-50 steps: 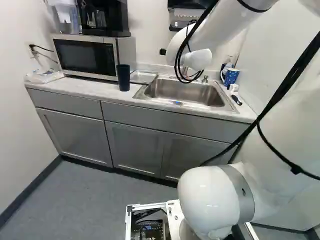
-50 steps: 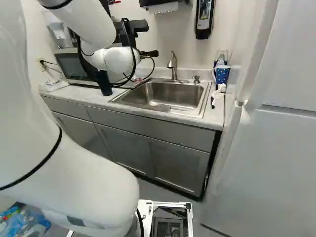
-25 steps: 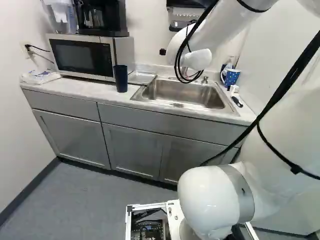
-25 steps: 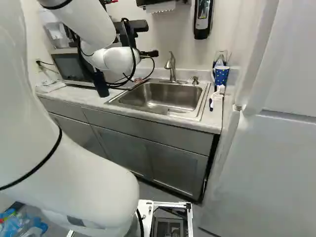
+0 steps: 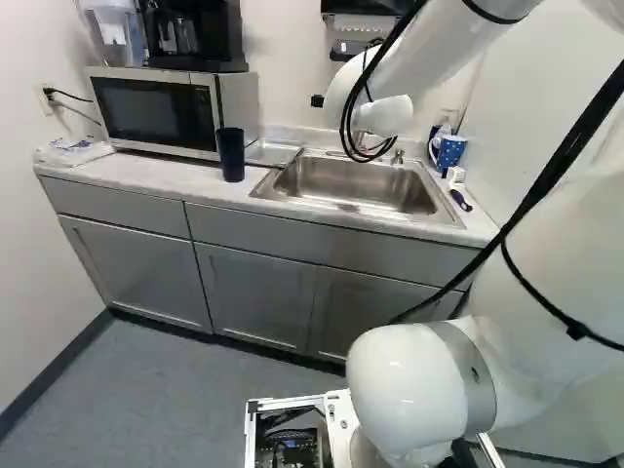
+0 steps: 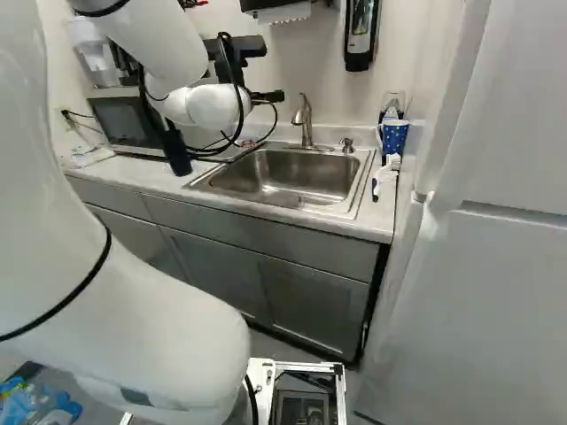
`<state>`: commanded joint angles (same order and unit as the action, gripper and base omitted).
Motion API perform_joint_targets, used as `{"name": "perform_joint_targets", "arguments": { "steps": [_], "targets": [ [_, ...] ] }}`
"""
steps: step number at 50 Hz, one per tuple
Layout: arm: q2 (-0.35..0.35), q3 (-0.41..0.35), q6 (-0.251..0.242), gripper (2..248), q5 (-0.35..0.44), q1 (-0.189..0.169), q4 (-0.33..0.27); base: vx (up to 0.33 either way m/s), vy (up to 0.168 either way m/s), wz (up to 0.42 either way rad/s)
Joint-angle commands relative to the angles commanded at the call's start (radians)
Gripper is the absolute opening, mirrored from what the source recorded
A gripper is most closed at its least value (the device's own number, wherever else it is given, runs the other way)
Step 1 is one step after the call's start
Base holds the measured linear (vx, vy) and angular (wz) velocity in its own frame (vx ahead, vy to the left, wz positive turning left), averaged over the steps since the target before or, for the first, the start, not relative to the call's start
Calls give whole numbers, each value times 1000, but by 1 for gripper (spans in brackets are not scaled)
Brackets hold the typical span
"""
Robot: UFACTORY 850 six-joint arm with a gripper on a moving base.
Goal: Rinse the cup and place it in the tray
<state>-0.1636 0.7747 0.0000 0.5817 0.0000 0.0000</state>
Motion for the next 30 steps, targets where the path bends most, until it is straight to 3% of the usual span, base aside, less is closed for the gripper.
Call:
{"name": "perform_joint_targets", "arguments": {
  "steps": [30],
  "targets": [
    [6,6,0,247,0,0,0,11,-12,1]
  ]
}}
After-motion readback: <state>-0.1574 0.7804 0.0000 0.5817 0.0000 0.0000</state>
